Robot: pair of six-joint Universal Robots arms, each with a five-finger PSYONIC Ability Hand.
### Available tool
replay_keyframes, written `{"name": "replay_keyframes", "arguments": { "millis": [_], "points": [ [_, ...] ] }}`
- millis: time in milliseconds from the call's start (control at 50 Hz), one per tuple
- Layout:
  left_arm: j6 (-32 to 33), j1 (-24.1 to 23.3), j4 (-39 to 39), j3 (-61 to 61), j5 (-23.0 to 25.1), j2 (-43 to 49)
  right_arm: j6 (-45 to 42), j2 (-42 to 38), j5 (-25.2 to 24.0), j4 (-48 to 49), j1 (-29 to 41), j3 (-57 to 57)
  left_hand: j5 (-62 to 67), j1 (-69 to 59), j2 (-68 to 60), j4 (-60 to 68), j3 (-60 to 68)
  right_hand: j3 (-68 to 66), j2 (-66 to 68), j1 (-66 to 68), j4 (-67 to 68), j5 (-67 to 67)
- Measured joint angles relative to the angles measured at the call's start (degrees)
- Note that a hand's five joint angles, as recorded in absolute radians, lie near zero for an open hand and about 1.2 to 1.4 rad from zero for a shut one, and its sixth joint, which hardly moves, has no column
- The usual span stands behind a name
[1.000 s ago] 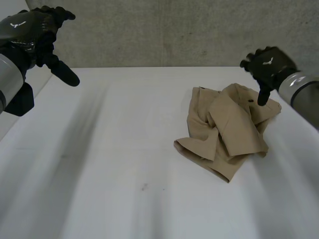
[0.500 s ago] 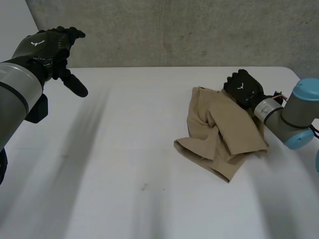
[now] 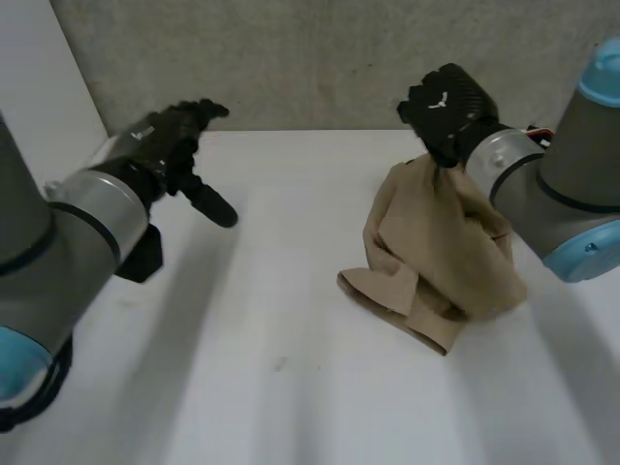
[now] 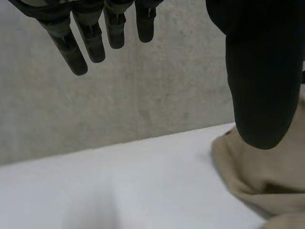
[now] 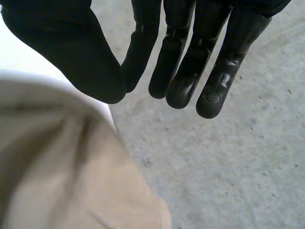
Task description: Fold the shorts.
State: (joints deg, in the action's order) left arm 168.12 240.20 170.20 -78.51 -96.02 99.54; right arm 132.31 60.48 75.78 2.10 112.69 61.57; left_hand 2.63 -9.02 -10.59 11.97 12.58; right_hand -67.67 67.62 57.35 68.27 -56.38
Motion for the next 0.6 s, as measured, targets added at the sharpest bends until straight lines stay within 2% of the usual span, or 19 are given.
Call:
{"name": "replay_keyframes", "arguments": {
  "millis": [120,220,320,380,400,440,460,480,500,520,600],
  "points": [
    [-8.43,-5.17,-2.00,-0.05,-0.08,4.16,1.64,2.04,6.63,-4.66,6.83,-0.08,0.00,0.00,0.00,0.00,0.00,0.00,0.00,0.06,0.00,-0.26],
    [-12.67,-8.89,-4.17,0.74,0.11,8.21,7.23,3.05,12.89,-5.57,12.85,-0.20,0.00,0.00,0.00,0.00,0.00,-0.01,0.00,0.06,0.00,-0.26],
    [-15.56,-11.21,-5.24,1.78,0.18,12.23,12.11,3.94,15.30,-5.27,15.30,-0.23,0.00,0.00,0.00,0.00,0.00,-0.03,0.00,0.06,0.01,-0.26],
    [-15.56,-11.21,-5.24,1.78,0.18,12.23,12.11,3.94,15.30,-5.27,15.30,-0.23,0.00,0.00,0.00,0.00,0.00,-0.03,0.00,0.06,0.01,-0.26],
    [-16.62,-12.01,-5.52,2.70,0.11,15.35,13.88,4.10,15.84,-4.97,15.46,-0.39,-0.01,0.00,0.00,0.00,0.00,4.09,-4.12,-3.47,-4.47,3.03],
    [-16.84,-12.19,-5.58,2.90,0.06,16.46,14.05,4.00,15.88,-4.92,15.22,-0.47,-0.11,0.00,0.00,0.00,0.00,16.66,-17.75,-14.35,-17.15,14.27],
    [-16.89,-12.25,-5.61,2.94,0.04,16.82,14.02,3.83,15.90,-4.91,14.89,-0.55,-0.11,0.00,0.00,0.00,0.00,19.80,-19.93,-16.26,-20.23,17.28],
    [-16.99,-12.40,-5.61,2.98,0.00,17.80,13.60,3.27,15.84,-4.91,13.79,-0.70,0.00,0.00,0.00,0.00,0.00,37.59,-37.84,-32.47,-37.92,35.27],
    [-16.99,-12.40,-5.61,2.98,0.00,17.80,13.60,3.27,15.84,-4.91,13.79,-0.70,0.00,0.00,0.00,0.00,0.00,37.59,-37.84,-32.47,-37.92,35.27],
    [-17.01,-12.48,-5.60,2.98,0.00,18.29,12.94,2.60,15.71,-4.90,12.38,-0.80,0.00,0.00,0.00,0.00,0.00,48.92,-49.58,-41.41,-49.37,46.96],
    [-16.98,-12.57,-5.54,3.10,0.00,18.81,11.08,0.96,15.24,-4.80,8.72,-0.99,0.00,0.00,0.00,0.00,0.00,55.63,-54.89,-45.69,-54.80,52.26]
  ]
}}
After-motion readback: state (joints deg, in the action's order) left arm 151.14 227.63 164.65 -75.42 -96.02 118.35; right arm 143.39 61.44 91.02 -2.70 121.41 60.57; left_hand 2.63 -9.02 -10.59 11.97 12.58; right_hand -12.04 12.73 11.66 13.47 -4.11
